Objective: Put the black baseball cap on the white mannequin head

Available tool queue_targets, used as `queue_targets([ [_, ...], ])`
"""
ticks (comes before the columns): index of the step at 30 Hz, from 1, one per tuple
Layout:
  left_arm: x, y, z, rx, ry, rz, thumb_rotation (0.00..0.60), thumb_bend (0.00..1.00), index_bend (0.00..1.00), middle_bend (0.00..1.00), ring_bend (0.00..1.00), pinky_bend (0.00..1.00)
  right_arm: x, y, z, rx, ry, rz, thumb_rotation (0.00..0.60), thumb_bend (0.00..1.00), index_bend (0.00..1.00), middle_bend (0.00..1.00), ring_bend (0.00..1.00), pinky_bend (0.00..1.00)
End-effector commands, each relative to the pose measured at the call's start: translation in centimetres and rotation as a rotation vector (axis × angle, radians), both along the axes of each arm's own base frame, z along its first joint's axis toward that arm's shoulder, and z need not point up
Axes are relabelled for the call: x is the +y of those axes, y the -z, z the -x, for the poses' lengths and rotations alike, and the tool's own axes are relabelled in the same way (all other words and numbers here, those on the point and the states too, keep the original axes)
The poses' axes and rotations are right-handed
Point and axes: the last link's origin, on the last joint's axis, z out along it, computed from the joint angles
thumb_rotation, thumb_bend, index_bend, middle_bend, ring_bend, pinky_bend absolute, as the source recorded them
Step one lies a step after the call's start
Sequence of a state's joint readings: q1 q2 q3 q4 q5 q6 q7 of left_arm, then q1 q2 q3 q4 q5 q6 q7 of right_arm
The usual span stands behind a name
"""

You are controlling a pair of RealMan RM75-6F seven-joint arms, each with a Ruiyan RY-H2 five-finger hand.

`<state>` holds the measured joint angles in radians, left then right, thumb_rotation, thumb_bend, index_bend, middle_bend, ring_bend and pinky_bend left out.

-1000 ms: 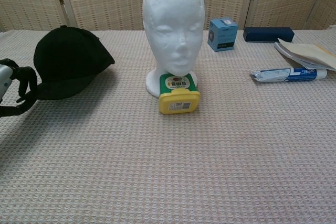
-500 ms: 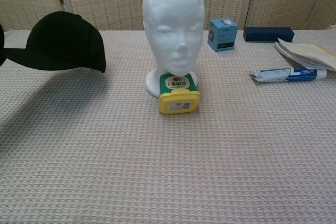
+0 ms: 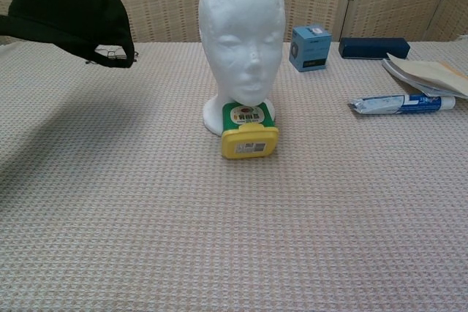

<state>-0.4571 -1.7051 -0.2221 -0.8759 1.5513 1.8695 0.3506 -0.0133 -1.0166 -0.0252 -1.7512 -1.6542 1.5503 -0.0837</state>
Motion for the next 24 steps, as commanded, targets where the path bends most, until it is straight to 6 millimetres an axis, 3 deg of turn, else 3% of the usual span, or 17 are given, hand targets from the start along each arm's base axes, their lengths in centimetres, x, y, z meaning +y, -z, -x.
queue_targets([
  [1, 1.2, -2.6, -1.6, -0.009, 0.000, -0.055, 0.600, 0.47, 0.65, 0.77, 0.51, 0.62, 0.0, 0.0, 0.0, 0.000, 0.002, 0.001, 0.600, 0.29, 0.00, 0.00, 0.00, 0.00],
  [17, 6.7, -7.8, -8.4, 0.000, 0.022, -0.068, 0.600, 0.47, 0.65, 0.77, 0.51, 0.62, -1.2, -0.1, 0.6, -0.011, 0.045, 0.003, 0.600, 0.29, 0.00, 0.00, 0.00, 0.00],
  [24, 8.6, -8.1, -12.6, 0.019, 0.014, -0.050, 0.600, 0.47, 0.65, 0.77, 0.51, 0.62, -1.5, -0.4, 0.6, -0.020, 0.050, 0.009, 0.600, 0.29, 0.00, 0.00, 0.00, 0.00],
])
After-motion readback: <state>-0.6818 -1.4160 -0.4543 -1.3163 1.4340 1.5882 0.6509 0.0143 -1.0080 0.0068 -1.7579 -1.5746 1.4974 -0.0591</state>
